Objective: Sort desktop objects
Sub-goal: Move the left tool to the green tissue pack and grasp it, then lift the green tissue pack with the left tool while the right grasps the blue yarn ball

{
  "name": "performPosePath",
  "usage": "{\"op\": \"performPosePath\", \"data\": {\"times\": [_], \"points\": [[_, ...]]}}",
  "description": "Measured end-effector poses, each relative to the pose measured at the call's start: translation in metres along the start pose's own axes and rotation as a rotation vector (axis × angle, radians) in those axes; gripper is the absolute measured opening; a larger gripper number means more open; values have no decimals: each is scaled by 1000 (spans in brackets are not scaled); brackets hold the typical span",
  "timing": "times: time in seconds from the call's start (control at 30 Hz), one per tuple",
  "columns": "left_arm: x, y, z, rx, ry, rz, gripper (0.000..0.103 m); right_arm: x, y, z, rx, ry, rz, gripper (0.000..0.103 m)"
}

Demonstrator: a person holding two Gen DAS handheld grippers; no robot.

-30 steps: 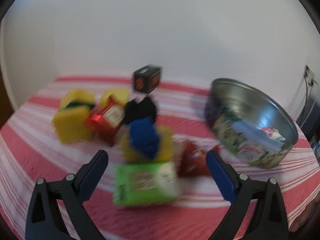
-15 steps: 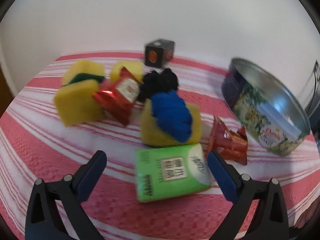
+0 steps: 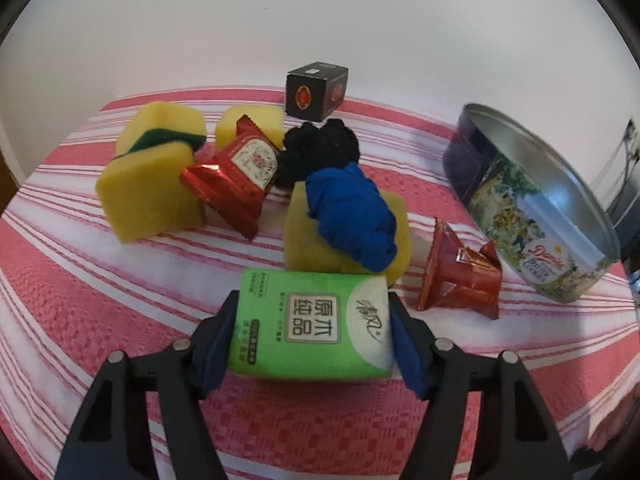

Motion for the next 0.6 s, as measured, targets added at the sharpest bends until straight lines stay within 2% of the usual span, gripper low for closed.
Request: {"op": "performPosePath", "data": {"times": [0.1, 0.2, 0.5, 0.6], "points": [[10, 7, -3, -20, 58, -55, 69, 3, -2, -1, 19, 4, 21, 94], [22, 16, -7, -56, 98, -68, 69, 5, -3, -2, 29, 9, 29, 94], [59, 46, 0, -222, 121, 17, 69, 22, -6, -6, 79, 14, 108, 94], [72, 55, 6, -270, 144, 43, 69, 42, -15, -10, 142, -36, 194, 94]]}}
Point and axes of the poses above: each gripper's, at about its wrist camera, not at the fingertips, and y roughly against the way its jaws point, x to its left, z to its top, the point moved 4 cm from there along -y, roughly the way its jaws point
